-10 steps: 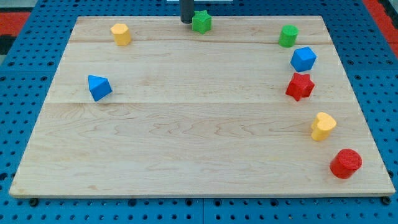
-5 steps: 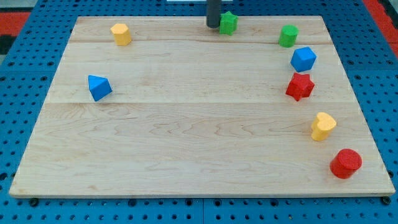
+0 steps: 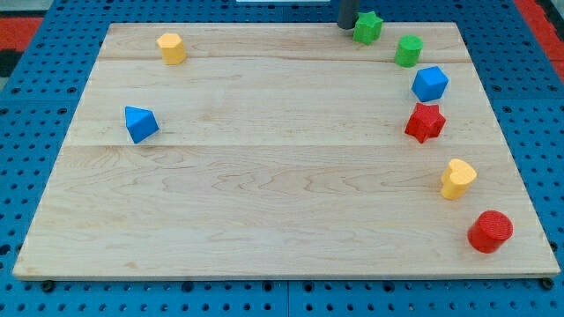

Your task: Move the green star closer to the green circle

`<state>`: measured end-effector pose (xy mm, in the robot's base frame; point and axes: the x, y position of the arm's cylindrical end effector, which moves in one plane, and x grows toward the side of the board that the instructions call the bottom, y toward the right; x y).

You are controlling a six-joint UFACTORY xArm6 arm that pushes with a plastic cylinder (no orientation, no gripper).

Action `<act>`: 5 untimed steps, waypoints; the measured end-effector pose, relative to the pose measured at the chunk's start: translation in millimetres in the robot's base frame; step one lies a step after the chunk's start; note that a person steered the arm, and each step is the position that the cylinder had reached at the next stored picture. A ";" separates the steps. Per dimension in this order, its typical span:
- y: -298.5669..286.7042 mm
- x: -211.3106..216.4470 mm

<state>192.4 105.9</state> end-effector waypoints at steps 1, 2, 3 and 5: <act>7.3 1.7; 13.4 1.7; 13.5 8.7; 30.1 16.6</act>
